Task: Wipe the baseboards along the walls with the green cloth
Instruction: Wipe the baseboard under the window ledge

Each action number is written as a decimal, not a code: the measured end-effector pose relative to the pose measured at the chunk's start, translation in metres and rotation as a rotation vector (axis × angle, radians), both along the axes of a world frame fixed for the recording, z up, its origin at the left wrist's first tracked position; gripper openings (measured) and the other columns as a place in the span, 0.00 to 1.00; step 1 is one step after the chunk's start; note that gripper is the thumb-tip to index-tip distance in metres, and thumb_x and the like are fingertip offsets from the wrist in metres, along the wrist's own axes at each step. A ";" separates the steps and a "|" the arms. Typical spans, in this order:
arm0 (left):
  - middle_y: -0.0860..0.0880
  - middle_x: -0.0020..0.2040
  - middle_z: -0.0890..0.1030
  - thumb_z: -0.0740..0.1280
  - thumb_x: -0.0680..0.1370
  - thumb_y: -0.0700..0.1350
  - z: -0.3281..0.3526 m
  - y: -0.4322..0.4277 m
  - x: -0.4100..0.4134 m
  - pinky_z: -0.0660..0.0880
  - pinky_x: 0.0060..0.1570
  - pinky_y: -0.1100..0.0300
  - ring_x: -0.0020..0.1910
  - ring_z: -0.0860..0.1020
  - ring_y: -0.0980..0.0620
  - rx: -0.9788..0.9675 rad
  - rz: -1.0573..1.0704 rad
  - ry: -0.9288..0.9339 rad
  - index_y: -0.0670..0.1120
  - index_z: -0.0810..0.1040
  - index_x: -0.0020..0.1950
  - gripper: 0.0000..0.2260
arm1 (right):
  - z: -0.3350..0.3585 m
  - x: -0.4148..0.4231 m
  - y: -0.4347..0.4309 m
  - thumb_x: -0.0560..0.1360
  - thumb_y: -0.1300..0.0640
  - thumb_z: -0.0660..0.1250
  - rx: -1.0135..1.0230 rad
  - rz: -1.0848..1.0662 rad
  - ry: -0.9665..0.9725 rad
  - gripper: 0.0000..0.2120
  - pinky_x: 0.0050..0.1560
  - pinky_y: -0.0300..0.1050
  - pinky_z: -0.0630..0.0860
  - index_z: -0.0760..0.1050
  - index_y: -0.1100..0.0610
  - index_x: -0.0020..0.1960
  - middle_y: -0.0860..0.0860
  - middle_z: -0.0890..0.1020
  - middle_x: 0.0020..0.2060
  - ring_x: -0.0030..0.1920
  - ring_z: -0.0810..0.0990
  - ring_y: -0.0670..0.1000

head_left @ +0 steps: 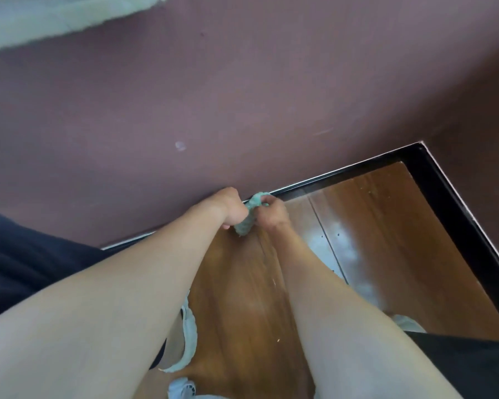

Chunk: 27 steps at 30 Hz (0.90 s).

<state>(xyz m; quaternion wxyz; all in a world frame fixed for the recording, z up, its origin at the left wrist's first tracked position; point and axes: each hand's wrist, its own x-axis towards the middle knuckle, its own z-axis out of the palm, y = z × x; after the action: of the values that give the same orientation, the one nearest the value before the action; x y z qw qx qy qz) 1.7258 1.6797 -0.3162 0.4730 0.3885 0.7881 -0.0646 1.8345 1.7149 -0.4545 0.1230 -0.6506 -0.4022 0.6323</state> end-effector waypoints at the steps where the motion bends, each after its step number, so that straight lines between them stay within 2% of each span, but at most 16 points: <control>1: 0.39 0.38 0.83 0.60 0.75 0.38 0.001 0.000 0.000 0.76 0.41 0.56 0.34 0.77 0.43 -0.001 -0.014 0.003 0.36 0.82 0.51 0.12 | 0.008 0.000 -0.002 0.69 0.66 0.67 -0.004 -0.013 0.022 0.12 0.57 0.57 0.80 0.78 0.51 0.47 0.58 0.84 0.49 0.50 0.83 0.59; 3: 0.40 0.36 0.81 0.60 0.73 0.37 0.003 -0.002 -0.002 0.75 0.39 0.56 0.33 0.76 0.43 0.007 -0.033 0.008 0.37 0.82 0.48 0.12 | 0.033 0.007 0.000 0.72 0.66 0.67 0.015 0.005 0.020 0.14 0.57 0.52 0.80 0.73 0.47 0.41 0.53 0.82 0.47 0.47 0.81 0.54; 5: 0.39 0.35 0.80 0.59 0.71 0.36 0.005 -0.005 -0.003 0.74 0.39 0.56 0.33 0.76 0.42 0.020 -0.038 -0.001 0.34 0.82 0.47 0.13 | 0.037 0.020 0.009 0.76 0.66 0.65 0.060 -0.042 -0.006 0.13 0.58 0.52 0.80 0.73 0.47 0.44 0.52 0.79 0.48 0.48 0.79 0.53; 6: 0.36 0.37 0.81 0.59 0.71 0.35 0.007 -0.006 -0.003 0.74 0.39 0.55 0.35 0.79 0.40 0.025 -0.035 -0.004 0.32 0.82 0.50 0.15 | 0.042 0.025 0.012 0.76 0.67 0.63 0.081 -0.117 -0.002 0.12 0.59 0.53 0.79 0.73 0.49 0.48 0.53 0.78 0.50 0.49 0.79 0.54; 8: 0.30 0.50 0.83 0.59 0.74 0.34 0.006 -0.009 -0.004 0.78 0.44 0.51 0.50 0.83 0.34 0.029 -0.014 -0.003 0.29 0.78 0.59 0.17 | 0.037 0.032 0.018 0.76 0.69 0.61 0.063 -0.263 0.041 0.16 0.63 0.56 0.77 0.72 0.51 0.57 0.57 0.78 0.54 0.53 0.79 0.57; 9: 0.31 0.57 0.81 0.59 0.76 0.35 0.006 -0.011 -0.004 0.80 0.50 0.47 0.57 0.82 0.34 0.035 0.001 0.000 0.29 0.77 0.62 0.17 | 0.035 0.033 0.019 0.74 0.68 0.60 0.048 -0.272 0.029 0.19 0.64 0.57 0.76 0.71 0.51 0.61 0.58 0.78 0.56 0.55 0.79 0.58; 11: 0.33 0.61 0.78 0.59 0.78 0.36 0.005 -0.015 -0.006 0.78 0.59 0.43 0.62 0.79 0.35 0.052 -0.009 0.004 0.30 0.75 0.63 0.17 | 0.029 0.031 0.017 0.71 0.66 0.62 0.007 -0.231 -0.013 0.27 0.62 0.59 0.77 0.70 0.49 0.67 0.57 0.78 0.58 0.57 0.80 0.59; 12: 0.33 0.61 0.78 0.59 0.78 0.37 0.004 -0.017 -0.007 0.77 0.60 0.44 0.61 0.79 0.35 0.056 -0.031 0.007 0.30 0.76 0.62 0.17 | 0.021 0.029 0.016 0.69 0.65 0.63 0.000 -0.216 -0.010 0.28 0.61 0.60 0.78 0.70 0.48 0.67 0.57 0.78 0.57 0.57 0.80 0.60; 14: 0.35 0.59 0.80 0.60 0.77 0.39 0.001 -0.021 -0.010 0.78 0.57 0.48 0.58 0.80 0.36 0.068 -0.067 0.022 0.36 0.79 0.56 0.13 | 0.018 0.018 0.007 0.66 0.62 0.64 -0.016 -0.154 0.005 0.24 0.57 0.61 0.79 0.73 0.45 0.60 0.59 0.79 0.53 0.56 0.80 0.64; 16: 0.39 0.54 0.82 0.60 0.77 0.41 0.000 -0.023 -0.013 0.77 0.53 0.52 0.52 0.80 0.39 0.074 -0.080 0.040 0.43 0.78 0.51 0.08 | 0.041 0.002 -0.009 0.69 0.66 0.64 -0.054 -0.078 0.042 0.19 0.54 0.60 0.81 0.75 0.48 0.56 0.60 0.80 0.49 0.53 0.81 0.64; 18: 0.41 0.52 0.81 0.62 0.78 0.42 0.000 -0.024 -0.015 0.76 0.50 0.54 0.49 0.78 0.40 0.082 -0.069 0.046 0.44 0.77 0.52 0.07 | 0.055 -0.008 -0.019 0.74 0.70 0.62 -0.105 0.036 0.065 0.18 0.52 0.57 0.81 0.75 0.52 0.57 0.60 0.79 0.48 0.48 0.80 0.61; 20: 0.42 0.52 0.80 0.63 0.79 0.42 -0.001 -0.025 -0.016 0.77 0.53 0.53 0.51 0.78 0.41 0.082 -0.062 0.053 0.42 0.79 0.55 0.09 | 0.058 -0.013 -0.023 0.74 0.72 0.61 -0.151 0.161 0.091 0.19 0.54 0.56 0.80 0.76 0.54 0.58 0.59 0.80 0.46 0.45 0.80 0.58; 22: 0.42 0.52 0.80 0.65 0.78 0.42 -0.001 -0.025 -0.016 0.77 0.55 0.52 0.51 0.79 0.41 0.079 -0.071 0.066 0.42 0.80 0.57 0.10 | 0.055 -0.015 -0.022 0.74 0.72 0.61 -0.142 0.199 0.077 0.18 0.52 0.56 0.81 0.76 0.56 0.58 0.59 0.80 0.44 0.42 0.80 0.57; 24: 0.42 0.51 0.80 0.66 0.77 0.41 -0.001 -0.022 -0.015 0.77 0.53 0.54 0.50 0.78 0.41 0.076 -0.088 0.081 0.42 0.79 0.54 0.08 | 0.051 -0.011 -0.017 0.75 0.71 0.59 -0.084 0.120 0.063 0.15 0.46 0.55 0.80 0.77 0.55 0.52 0.60 0.80 0.44 0.40 0.79 0.58; 25: 0.41 0.53 0.81 0.65 0.77 0.41 0.000 -0.021 -0.014 0.77 0.53 0.54 0.50 0.79 0.41 0.076 -0.090 0.088 0.43 0.78 0.53 0.07 | 0.047 -0.006 -0.013 0.76 0.70 0.58 -0.044 0.042 0.054 0.15 0.47 0.55 0.81 0.77 0.54 0.48 0.61 0.80 0.46 0.42 0.80 0.59; 27: 0.40 0.57 0.81 0.63 0.78 0.40 0.000 -0.020 -0.014 0.78 0.54 0.53 0.54 0.80 0.40 0.081 -0.088 0.092 0.41 0.78 0.55 0.09 | 0.039 0.005 -0.003 0.75 0.69 0.57 0.008 -0.114 0.022 0.15 0.54 0.60 0.81 0.78 0.53 0.49 0.62 0.82 0.51 0.51 0.82 0.62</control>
<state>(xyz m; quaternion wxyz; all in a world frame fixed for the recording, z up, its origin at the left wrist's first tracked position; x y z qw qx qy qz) 1.7117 1.6600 -0.3166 0.4168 0.4384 0.7931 -0.0711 1.8398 1.7118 -0.4152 0.1659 -0.6649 -0.3657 0.6297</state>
